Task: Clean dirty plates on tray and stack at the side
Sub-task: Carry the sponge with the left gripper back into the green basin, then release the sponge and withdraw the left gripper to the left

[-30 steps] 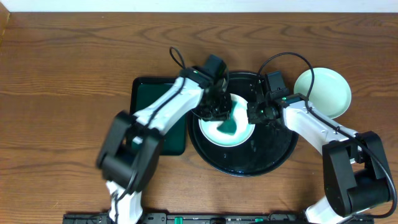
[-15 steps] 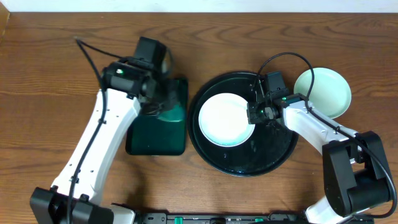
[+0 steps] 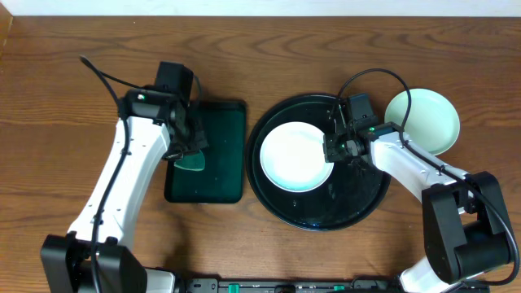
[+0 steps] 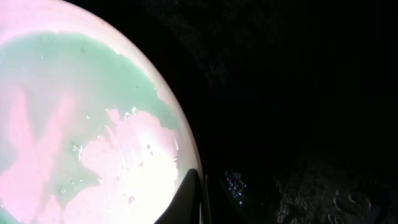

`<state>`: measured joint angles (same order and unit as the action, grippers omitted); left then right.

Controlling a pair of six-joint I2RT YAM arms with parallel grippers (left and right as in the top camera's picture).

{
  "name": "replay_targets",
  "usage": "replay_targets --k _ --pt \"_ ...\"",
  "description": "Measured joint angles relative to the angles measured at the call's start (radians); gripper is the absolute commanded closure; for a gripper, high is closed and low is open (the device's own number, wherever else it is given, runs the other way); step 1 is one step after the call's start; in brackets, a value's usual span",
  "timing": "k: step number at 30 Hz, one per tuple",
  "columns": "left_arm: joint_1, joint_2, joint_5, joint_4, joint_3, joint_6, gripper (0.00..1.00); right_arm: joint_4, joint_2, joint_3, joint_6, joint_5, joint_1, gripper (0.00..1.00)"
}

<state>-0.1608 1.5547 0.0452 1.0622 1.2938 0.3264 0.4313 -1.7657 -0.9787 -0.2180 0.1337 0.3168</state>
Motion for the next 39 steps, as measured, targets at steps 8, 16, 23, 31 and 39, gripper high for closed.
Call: replay_targets --k 8,16,23,31,39 --pt "0.0 0.006 0.0 -0.204 -0.184 -0.032 0.93 -0.001 0.0 0.0 0.0 0.0 0.0 0.99" --pt "0.0 0.009 0.0 -0.309 -0.278 -0.043 0.66 0.0 0.0 0.0 0.0 0.0 0.0 0.99" --pt "0.0 0.009 0.0 -0.293 -0.266 -0.043 0.42 0.001 0.0 0.0 0.0 0.0 0.002 0.95" --pt "0.034 -0.013 0.0 -0.243 -0.076 -0.042 0.3 0.002 0.0 0.001 0.001 0.008 0.006 0.77" --pt "0.236 -0.089 0.0 -0.241 -0.015 -0.036 0.21 0.002 0.0 0.006 0.006 0.015 0.011 0.59"
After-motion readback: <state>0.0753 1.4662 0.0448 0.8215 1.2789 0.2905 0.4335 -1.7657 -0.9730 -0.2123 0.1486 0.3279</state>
